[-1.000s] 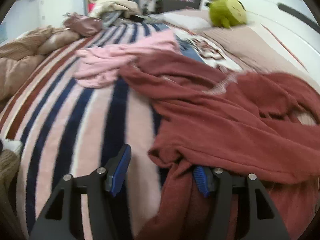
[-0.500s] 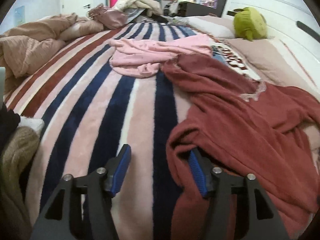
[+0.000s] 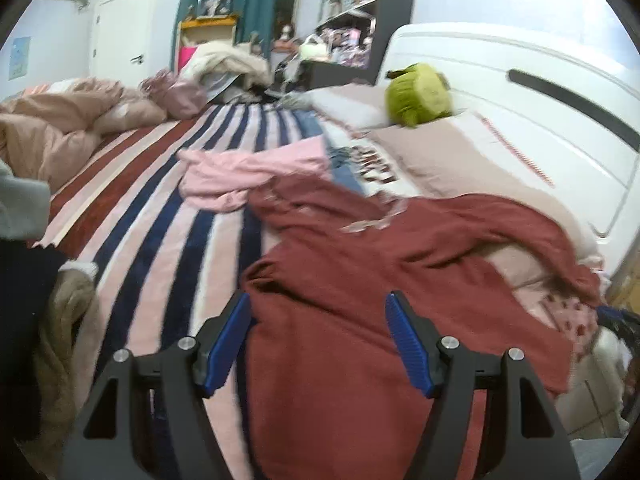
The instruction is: Fold small clothes
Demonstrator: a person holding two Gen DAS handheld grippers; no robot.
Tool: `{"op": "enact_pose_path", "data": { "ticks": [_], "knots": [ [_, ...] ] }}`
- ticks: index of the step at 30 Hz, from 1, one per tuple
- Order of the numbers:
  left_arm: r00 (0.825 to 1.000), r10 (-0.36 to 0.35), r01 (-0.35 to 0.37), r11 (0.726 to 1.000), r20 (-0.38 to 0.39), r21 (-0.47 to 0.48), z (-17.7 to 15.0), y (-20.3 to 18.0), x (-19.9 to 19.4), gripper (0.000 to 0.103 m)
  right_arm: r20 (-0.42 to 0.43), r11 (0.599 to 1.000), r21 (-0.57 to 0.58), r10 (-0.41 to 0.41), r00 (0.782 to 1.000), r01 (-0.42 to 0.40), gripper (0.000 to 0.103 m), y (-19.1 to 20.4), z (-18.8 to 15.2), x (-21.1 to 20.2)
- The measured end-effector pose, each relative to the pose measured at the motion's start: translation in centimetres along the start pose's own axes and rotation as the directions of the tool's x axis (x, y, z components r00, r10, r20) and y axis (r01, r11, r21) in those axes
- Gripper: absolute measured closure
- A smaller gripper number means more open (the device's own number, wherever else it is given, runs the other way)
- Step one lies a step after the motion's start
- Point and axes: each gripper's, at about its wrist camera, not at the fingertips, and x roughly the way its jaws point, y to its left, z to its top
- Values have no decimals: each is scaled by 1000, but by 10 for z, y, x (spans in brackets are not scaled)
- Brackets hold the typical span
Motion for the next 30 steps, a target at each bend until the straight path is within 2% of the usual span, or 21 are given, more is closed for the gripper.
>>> {"op": "enact_pose_path", "data": {
  "ticks": [4,6,10,13,17,22,27,30],
  "knots": [
    [998,-57,58,998,29,-25,-2,-17,-10,37,50,985,119,-133,990,127,45,-34,8,-5],
    [997,-70,71,997,30,-31,-5,-23,-12,37,45,971,176,-170,984,159,44,-51,5,-5],
    [998,-64,64,998,21,-22,-9,-33,-12,37,16,947,302,-122,992,111,43,-81,-7,3],
    [998,-66,67,998,17,-23,-9,-39,-12,37,13,924,345,-181,983,166,38,-96,-10,10],
    [998,-62,62,998,15,-7,-6,-47,-11,37,41,901,404,-194,980,161,37,-115,-10,17],
    [997,-69,69,998,20,-4,-2,-53,-10,37,52,885,440,-194,980,152,35,-117,-13,19],
    [998,-61,62,998,12,-14,-3,-55,2,36,64,871,485,-126,990,80,31,-111,-25,18],
    [998,-57,57,998,3,-33,-5,-53,8,36,70,873,483,-121,990,73,29,-110,-27,24]
  ]
}}
